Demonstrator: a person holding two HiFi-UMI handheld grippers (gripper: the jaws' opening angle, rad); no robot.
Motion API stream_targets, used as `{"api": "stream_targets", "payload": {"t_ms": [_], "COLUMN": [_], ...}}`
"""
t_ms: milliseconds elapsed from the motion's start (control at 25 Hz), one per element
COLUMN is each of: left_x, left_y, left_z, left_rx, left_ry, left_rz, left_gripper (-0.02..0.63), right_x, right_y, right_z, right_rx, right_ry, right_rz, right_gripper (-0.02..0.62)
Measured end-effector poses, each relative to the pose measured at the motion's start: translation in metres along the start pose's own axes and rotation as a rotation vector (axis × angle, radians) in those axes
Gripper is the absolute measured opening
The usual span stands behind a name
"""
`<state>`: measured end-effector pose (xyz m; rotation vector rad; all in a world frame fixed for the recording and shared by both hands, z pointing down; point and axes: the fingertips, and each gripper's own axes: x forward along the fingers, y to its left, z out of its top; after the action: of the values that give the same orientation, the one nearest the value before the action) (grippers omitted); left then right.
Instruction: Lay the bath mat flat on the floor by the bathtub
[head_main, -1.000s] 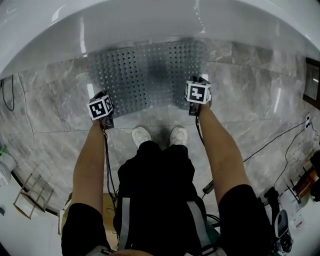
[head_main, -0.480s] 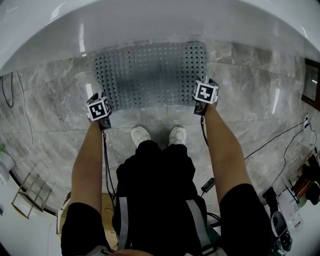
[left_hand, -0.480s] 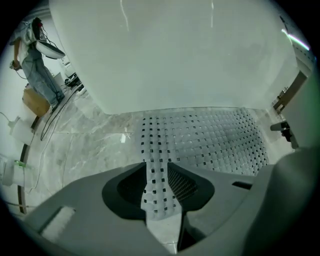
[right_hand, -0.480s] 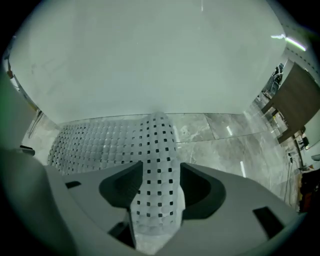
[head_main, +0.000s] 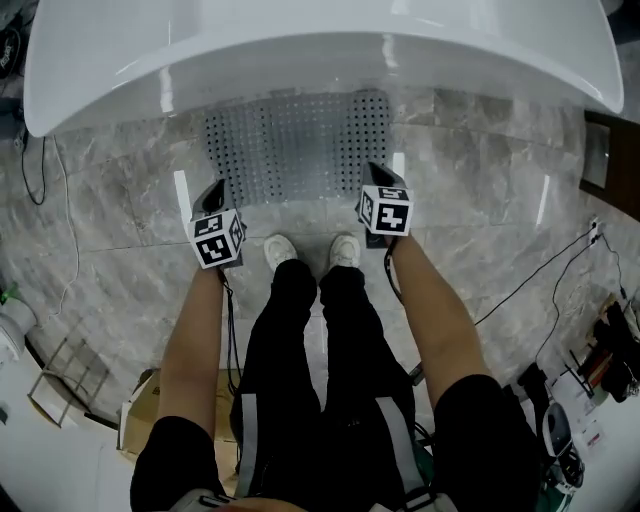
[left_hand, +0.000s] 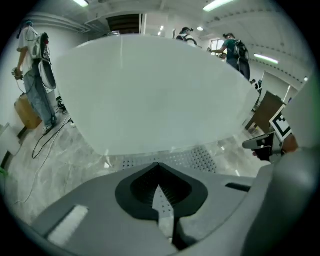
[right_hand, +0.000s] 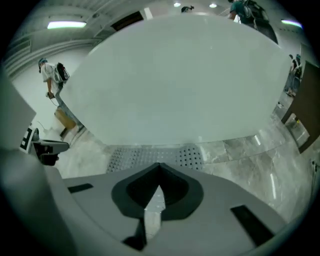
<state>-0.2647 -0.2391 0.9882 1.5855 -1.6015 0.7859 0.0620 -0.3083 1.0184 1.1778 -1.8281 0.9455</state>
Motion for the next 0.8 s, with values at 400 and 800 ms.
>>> {"api": "stream_targets", "payload": {"t_ms": [400,800], "left_x": [-0.212,-0.430], "left_y": [-0.098,-0.146], "left_z": [0.148,0.284], "left_rx": [0.024,-0.023], "left_ry": [-0.223,-0.490], "left_rz": [-0.095,-0.166], "left_gripper": [0.005,0.005], "right_x": [-0.244,-0.488], "right_y": [0.090,0.142], "right_z": [0.131,0.265], "right_rx": [-0.023,-0.047], "right_ry": [-0.389,-0.799], "right_rz": [0.103,0.135], "right_gripper": [0.005,0.006]}}
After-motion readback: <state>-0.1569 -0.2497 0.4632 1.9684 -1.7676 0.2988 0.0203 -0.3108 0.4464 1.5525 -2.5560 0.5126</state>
